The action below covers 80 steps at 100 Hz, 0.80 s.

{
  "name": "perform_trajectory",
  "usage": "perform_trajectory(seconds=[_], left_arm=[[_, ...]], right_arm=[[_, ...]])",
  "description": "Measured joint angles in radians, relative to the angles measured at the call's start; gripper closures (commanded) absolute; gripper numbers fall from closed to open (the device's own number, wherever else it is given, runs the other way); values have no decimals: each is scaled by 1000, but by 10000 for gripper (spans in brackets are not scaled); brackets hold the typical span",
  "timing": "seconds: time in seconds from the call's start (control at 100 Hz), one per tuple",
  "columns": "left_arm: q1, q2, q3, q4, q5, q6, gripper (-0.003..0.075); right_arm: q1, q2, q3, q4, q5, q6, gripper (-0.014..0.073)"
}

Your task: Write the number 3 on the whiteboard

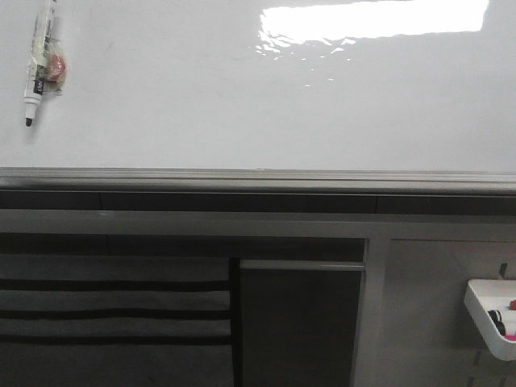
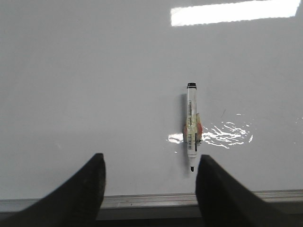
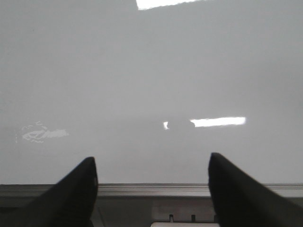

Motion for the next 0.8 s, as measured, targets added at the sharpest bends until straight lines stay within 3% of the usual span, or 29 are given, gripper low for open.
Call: perform_trajectory(seconds=[0.8], left_arm=[[-17, 30, 0, -37, -14, 0, 271]], right_arm=[[0, 0, 0, 0, 0, 0, 85]])
